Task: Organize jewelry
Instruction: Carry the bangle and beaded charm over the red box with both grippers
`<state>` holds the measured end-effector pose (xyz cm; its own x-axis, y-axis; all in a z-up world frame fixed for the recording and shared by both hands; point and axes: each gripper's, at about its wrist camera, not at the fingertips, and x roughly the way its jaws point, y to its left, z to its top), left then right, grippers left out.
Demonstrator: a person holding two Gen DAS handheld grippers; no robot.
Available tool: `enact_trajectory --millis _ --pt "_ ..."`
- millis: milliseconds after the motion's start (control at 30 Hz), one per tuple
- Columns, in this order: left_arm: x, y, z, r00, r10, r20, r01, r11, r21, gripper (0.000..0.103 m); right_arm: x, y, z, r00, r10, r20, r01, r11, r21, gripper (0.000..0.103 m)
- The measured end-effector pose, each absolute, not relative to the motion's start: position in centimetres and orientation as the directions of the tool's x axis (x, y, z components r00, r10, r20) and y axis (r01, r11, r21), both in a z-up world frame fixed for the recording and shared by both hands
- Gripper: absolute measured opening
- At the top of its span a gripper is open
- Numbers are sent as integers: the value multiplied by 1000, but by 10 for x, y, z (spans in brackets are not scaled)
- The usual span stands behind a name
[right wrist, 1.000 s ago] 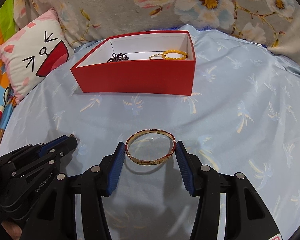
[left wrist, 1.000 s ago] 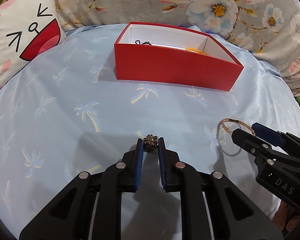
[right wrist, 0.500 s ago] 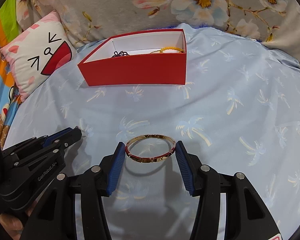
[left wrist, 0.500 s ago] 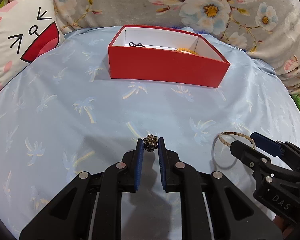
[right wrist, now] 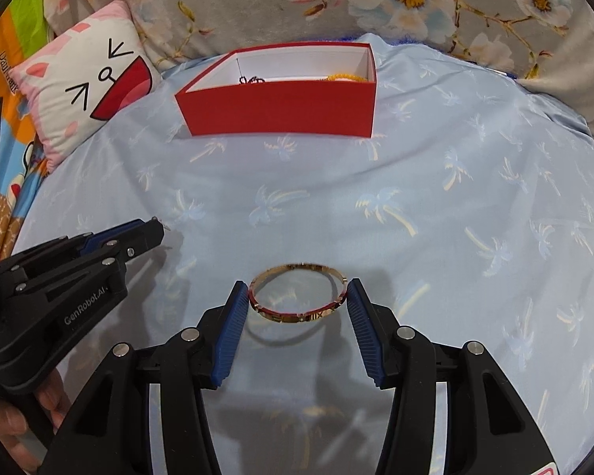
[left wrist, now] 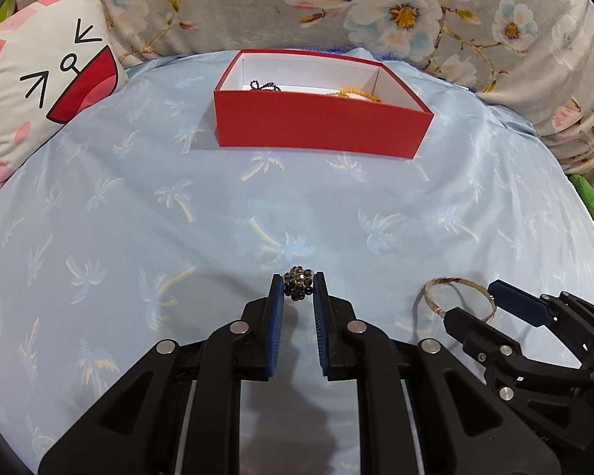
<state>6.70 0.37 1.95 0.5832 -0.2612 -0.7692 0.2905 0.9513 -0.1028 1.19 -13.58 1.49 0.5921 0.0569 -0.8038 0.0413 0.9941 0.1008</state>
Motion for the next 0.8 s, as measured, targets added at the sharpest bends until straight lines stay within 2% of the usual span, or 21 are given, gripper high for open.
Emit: enact_trajectory --millis 167,500,800 --pt "57 12 8 558 -250 -791 285 953 -101 15 -1 -133 -3 549 53 -834 36 996 87 49" --pt "48 14 -1 558 -236 -795 305 950 -68 15 -15 -126 -9 574 21 -818 2 1000 27 52" --pt "55 12 8 546 -282 -789 328 938 -109 15 -10 -131 -5 569 58 -820 -6 998 66 50"
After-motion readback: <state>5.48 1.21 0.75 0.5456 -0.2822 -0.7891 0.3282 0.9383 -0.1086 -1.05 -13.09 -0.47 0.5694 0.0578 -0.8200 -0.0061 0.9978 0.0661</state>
